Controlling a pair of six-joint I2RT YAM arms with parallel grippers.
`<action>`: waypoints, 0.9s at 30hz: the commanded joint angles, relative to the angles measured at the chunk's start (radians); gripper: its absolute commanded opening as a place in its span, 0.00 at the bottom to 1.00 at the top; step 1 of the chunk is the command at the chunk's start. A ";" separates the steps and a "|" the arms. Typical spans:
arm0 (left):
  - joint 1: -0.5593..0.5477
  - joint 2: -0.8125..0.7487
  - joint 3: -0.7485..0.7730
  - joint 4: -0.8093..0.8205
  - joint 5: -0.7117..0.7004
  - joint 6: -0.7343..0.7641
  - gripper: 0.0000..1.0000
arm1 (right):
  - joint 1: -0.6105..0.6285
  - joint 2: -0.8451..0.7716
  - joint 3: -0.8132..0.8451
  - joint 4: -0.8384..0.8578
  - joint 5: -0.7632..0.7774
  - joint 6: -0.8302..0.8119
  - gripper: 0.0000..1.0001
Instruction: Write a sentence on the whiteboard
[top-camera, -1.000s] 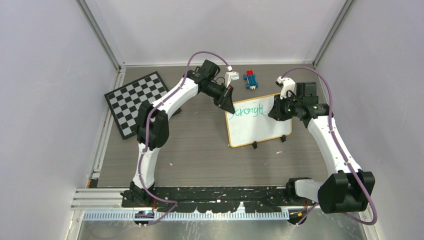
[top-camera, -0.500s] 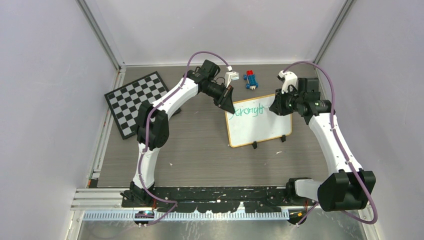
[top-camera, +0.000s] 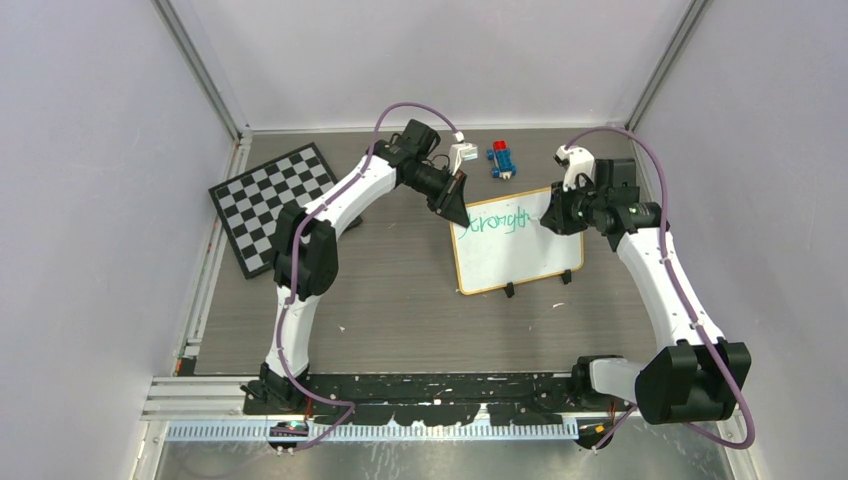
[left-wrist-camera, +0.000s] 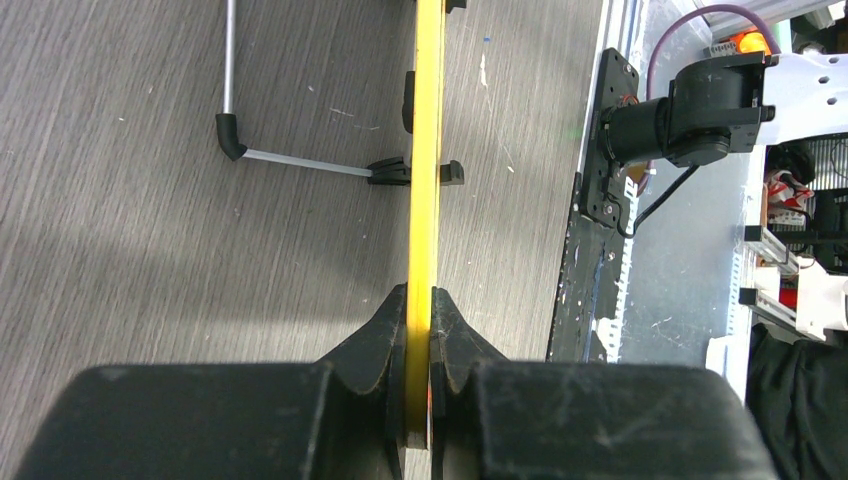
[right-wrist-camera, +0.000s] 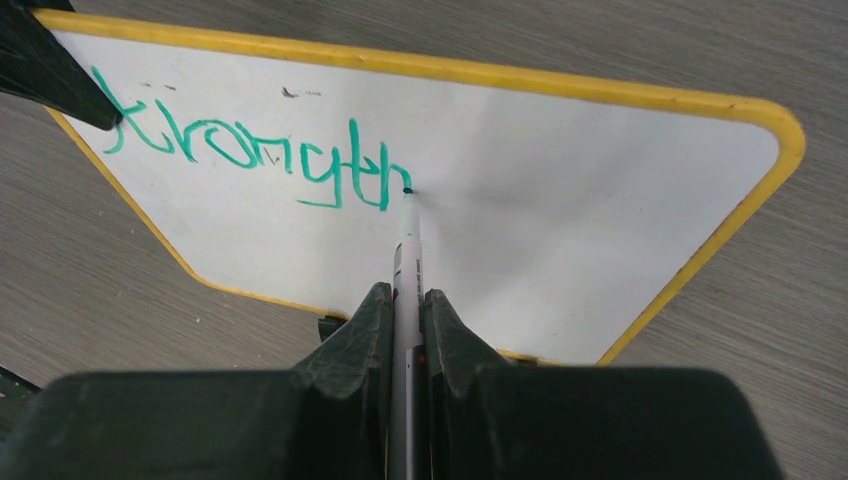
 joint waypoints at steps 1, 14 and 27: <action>-0.006 -0.013 -0.002 0.004 -0.042 0.022 0.00 | -0.002 -0.019 -0.036 0.009 0.004 -0.018 0.00; -0.006 -0.011 0.009 -0.017 -0.026 0.040 0.00 | 0.000 -0.041 -0.021 -0.051 -0.068 -0.032 0.00; -0.012 -0.004 0.018 -0.024 -0.025 0.042 0.00 | -0.088 -0.034 0.042 -0.056 -0.170 -0.041 0.00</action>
